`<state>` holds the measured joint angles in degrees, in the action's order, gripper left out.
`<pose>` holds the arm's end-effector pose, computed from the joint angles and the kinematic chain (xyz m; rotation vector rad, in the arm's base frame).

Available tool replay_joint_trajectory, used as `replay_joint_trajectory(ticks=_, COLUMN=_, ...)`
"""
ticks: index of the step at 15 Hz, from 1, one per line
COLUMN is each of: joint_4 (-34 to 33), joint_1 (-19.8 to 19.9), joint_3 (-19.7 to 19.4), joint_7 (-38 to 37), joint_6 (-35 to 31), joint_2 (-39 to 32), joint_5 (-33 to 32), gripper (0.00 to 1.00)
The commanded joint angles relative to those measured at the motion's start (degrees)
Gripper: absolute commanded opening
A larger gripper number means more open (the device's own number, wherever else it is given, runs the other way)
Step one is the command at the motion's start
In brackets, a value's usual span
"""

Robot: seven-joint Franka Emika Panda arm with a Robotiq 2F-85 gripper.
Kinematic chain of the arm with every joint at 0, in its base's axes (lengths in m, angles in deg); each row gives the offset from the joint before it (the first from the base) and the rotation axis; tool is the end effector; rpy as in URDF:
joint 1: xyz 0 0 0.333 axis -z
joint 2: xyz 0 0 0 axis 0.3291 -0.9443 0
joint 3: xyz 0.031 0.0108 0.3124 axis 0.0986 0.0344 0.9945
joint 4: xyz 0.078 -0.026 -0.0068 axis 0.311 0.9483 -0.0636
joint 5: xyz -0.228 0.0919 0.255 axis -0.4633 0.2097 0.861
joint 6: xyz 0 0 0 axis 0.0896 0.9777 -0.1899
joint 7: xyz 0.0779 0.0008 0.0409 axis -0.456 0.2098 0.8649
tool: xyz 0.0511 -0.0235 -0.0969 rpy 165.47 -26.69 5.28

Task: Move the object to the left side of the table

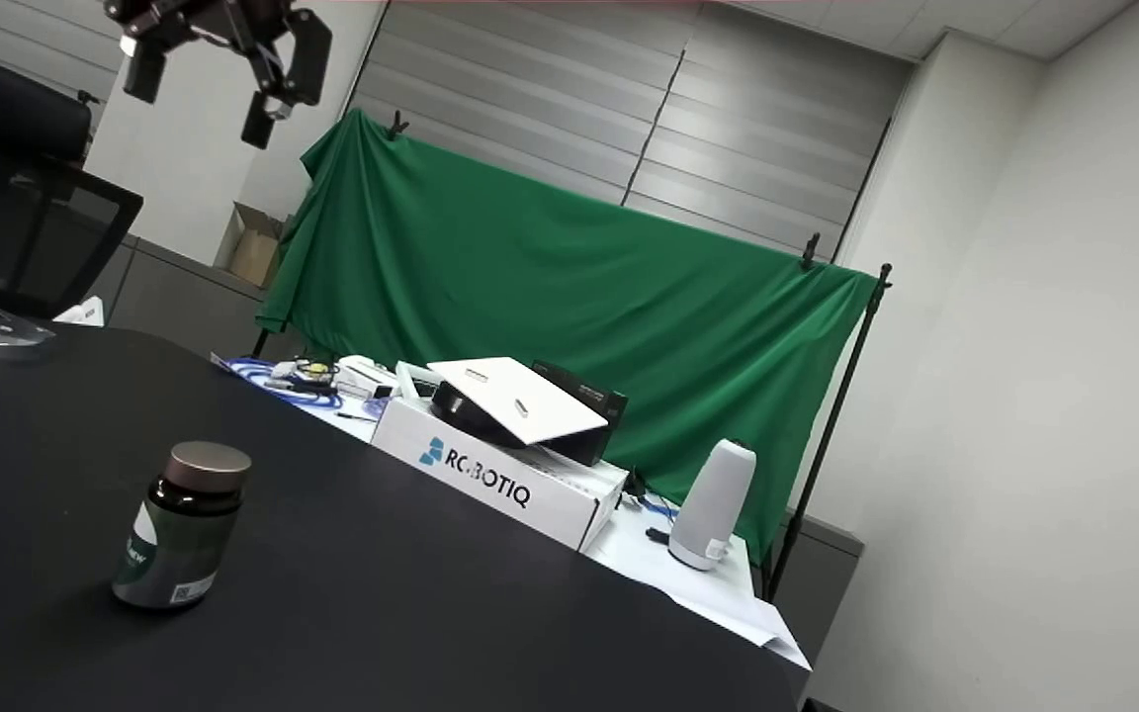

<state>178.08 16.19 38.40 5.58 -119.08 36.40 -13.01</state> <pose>0.3603 0.0268 0.4877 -3.1034 -0.3515 -0.1668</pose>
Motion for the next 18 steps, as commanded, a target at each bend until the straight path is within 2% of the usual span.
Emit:
replay_joint_trajectory(ticks=1, joint_4=0.48, joint_1=2.84, joint_3=-1.90, joint_7=-0.74, joint_6=-5.84, joint_2=-3.88, joint_5=-3.71, gripper=1.00)
replay_joint_trajectory(ticks=6, joint_4=3.81, joint_1=5.89, joint_3=-5.54, joint_7=-0.34, joint_6=-15.96, joint_2=-8.81, joint_5=-3.16, gripper=1.00)
replay_joint_trajectory(ticks=9, joint_4=4.79, joint_1=6.55, joint_3=-7.09, joint_7=0.00, joint_6=-19.01, joint_2=-11.55, joint_5=-1.92, gripper=1.00)
replay_joint_trajectory(ticks=11, joint_4=4.62, joint_1=7.04, joint_3=-7.32, joint_7=-0.96, joint_6=-17.50, joint_2=-12.77, joint_5=-2.04, gripper=1.00)
replay_joint_trajectory(ticks=18, joint_4=4.96, joint_1=6.70, joint_3=-7.13, joint_7=0.33, joint_6=-18.34, joint_2=-12.60, joint_5=-2.64, gripper=1.00)
